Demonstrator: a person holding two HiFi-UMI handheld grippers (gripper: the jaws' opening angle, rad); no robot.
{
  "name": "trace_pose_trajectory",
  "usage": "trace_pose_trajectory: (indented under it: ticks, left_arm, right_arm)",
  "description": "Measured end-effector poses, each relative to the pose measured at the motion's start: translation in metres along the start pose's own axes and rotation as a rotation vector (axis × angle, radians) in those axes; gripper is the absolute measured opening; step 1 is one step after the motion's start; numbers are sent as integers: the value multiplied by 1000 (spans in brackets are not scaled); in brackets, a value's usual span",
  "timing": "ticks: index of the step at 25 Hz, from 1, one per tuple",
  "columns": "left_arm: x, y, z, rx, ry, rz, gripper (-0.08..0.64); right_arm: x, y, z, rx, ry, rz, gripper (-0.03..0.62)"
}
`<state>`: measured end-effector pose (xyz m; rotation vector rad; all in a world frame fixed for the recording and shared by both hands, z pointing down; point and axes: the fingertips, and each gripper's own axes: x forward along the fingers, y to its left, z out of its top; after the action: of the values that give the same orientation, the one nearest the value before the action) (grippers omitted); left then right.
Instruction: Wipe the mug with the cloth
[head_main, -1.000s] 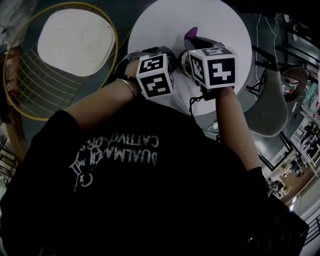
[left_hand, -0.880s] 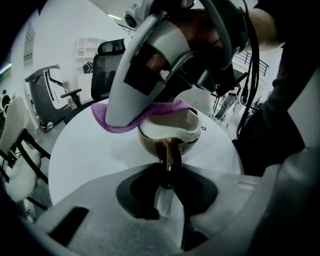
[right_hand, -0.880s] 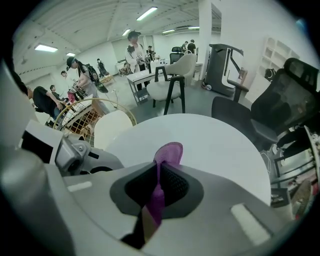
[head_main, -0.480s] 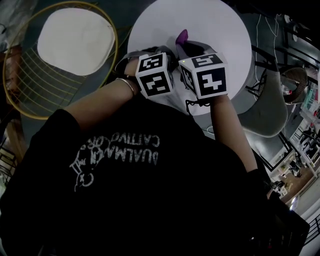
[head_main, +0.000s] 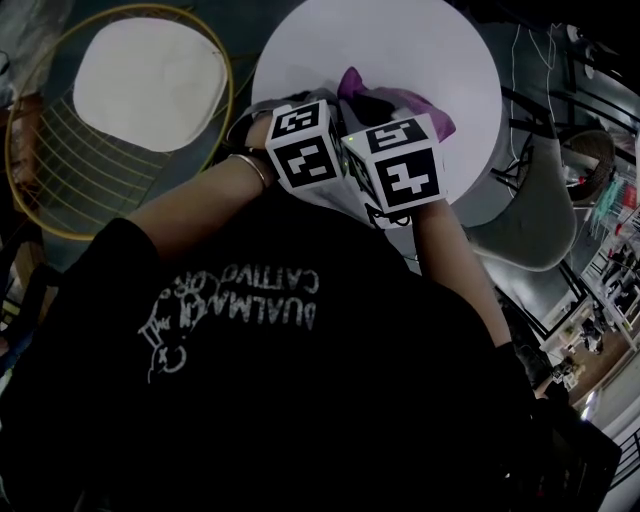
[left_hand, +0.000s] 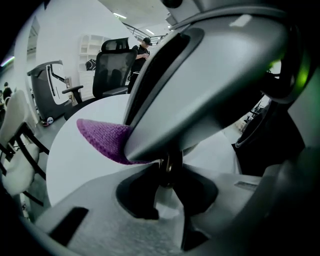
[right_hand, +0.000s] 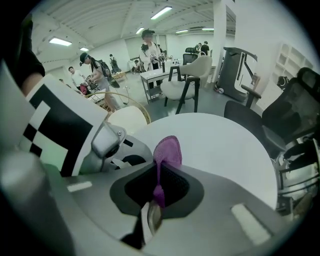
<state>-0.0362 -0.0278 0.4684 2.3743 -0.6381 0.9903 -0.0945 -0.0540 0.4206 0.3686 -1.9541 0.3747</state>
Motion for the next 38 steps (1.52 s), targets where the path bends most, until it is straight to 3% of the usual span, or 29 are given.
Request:
trace_pose_trajectory:
  ticks: [11,24,35,38]
  left_arm:
    - [1,0,0,11,5,-5,69]
    - [1,0,4,26,8,-6,69]
    - [1,-1,0,53,24,-9,64]
    - [1,0,1,57,23,-9,64]
  right_arm:
    - [-7,9,-3,69,-52,33,25]
    - [-11,10,-4,77,-53,47,25]
    - [-2,-1,-5,-42,189,131,23]
    - [2,-11,-4,-18,252,147,23]
